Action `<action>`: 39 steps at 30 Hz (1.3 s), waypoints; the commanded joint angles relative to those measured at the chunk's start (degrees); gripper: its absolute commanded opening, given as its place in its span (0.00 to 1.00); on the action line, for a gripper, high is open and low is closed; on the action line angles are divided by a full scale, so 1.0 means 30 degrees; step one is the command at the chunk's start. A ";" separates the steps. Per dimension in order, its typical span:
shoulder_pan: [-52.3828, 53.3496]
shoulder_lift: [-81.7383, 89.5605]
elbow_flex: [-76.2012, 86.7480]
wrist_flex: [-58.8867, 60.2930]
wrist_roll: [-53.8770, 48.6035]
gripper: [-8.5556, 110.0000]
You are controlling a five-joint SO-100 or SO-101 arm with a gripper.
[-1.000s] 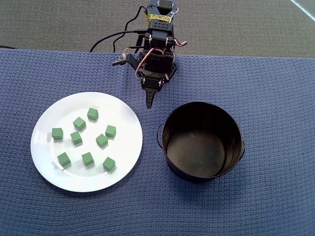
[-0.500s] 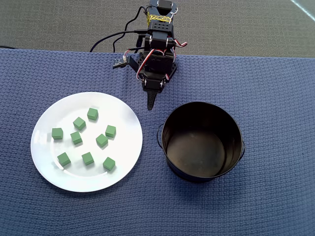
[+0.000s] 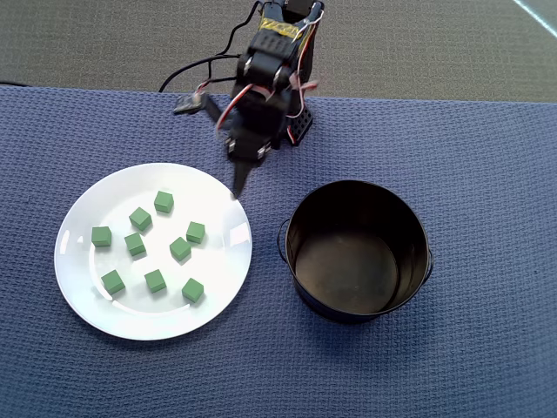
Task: Pick up the green cubes from the white plate and place them in the black recipient
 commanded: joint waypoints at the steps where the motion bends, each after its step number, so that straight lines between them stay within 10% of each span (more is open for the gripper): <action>1: 0.1406 -0.3486 -0.2051 -0.1670 -0.0791 0.13; 39: 0.2695 -1.3857 -0.6826 -0.2988 -0.1963 0.26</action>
